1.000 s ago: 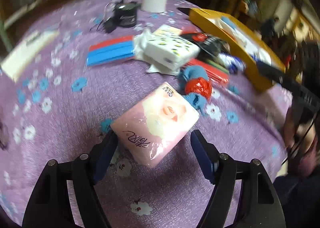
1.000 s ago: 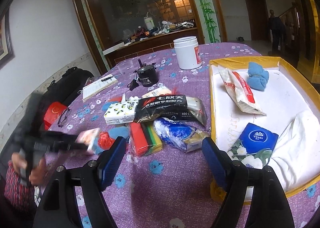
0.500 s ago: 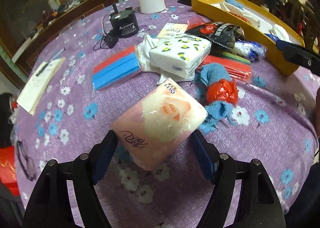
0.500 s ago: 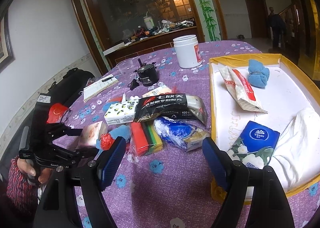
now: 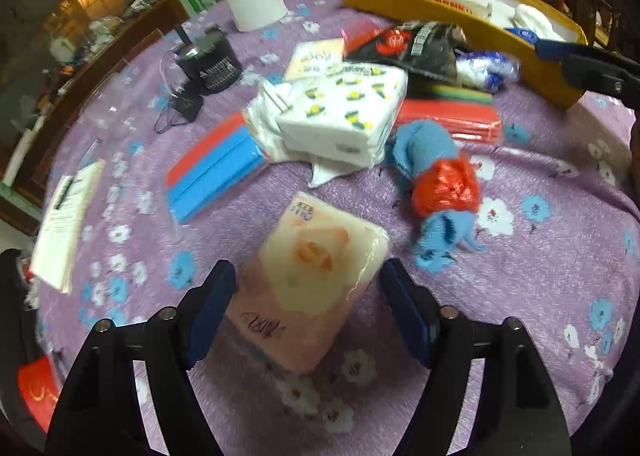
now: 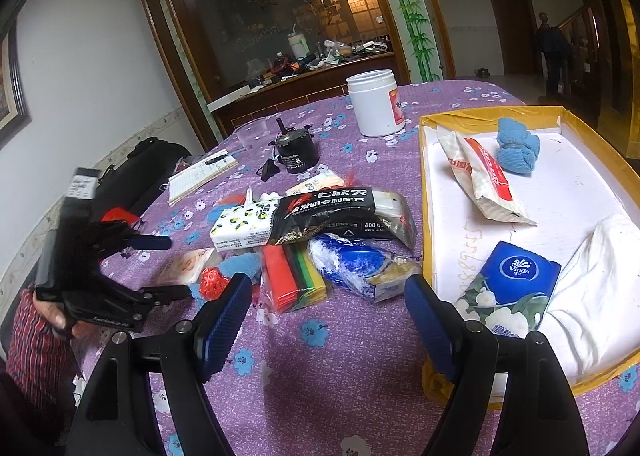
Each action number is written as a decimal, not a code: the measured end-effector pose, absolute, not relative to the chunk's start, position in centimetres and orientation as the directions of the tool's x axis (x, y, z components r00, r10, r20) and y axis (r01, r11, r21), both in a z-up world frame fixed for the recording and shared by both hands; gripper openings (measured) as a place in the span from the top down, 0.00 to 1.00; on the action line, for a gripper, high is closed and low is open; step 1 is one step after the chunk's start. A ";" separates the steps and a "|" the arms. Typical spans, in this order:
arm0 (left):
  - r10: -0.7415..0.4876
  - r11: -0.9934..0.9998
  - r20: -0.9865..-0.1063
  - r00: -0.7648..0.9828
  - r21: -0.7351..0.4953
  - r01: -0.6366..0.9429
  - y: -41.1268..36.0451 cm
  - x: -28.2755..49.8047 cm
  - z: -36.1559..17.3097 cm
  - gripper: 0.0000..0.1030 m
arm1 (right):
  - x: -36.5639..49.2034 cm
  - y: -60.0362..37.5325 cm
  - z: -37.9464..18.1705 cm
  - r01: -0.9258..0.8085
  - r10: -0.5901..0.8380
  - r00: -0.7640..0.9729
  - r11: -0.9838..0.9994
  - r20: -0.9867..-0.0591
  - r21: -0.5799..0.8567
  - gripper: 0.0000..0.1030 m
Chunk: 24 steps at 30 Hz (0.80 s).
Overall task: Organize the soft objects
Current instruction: 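Grasp the pink tissue pack with the left gripper while the right approaches the blue-and-red cloth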
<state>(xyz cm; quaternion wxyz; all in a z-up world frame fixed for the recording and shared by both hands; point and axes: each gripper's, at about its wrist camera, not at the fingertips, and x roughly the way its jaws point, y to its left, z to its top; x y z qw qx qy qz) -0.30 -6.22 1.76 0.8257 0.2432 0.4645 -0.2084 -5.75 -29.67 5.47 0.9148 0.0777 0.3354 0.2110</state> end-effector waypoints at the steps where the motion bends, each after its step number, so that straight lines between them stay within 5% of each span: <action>1: -0.143 0.808 -0.874 0.464 0.167 0.565 -5.8 0.3 1.7 0.23 | -5.8 -29.7 5.5 -0.335 0.439 0.685 0.898 -0.581 0.285 0.22; 4: -0.177 0.871 -0.869 0.461 0.080 0.485 -4.3 1.2 1.5 0.23 | -5.7 -29.7 5.5 -0.338 0.445 0.683 0.896 -0.580 0.289 0.22; 8: -0.183 0.959 -0.852 0.490 -0.045 0.279 -1.5 0.8 1.5 0.44 | -5.8 -29.7 5.5 -0.343 0.451 0.680 0.893 -0.578 0.293 0.22; 13: -0.254 0.963 -0.768 0.587 -0.255 0.083 1.3 -1.6 2.4 0.47 | -5.8 -29.5 5.5 -0.341 0.445 0.683 0.896 -0.580 0.285 0.22; 16: -0.221 0.962 -0.717 0.661 -0.272 0.026 2.3 -2.2 3.0 0.47 | -6.1 -28.4 6.2 -0.364 0.449 0.686 0.893 -0.573 0.264 0.20; 24: -0.240 0.964 -0.742 0.625 -0.256 0.066 1.3 -1.4 2.4 0.46 | -4.6 -20.9 6.5 -0.489 0.574 0.503 0.806 -0.646 0.335 0.23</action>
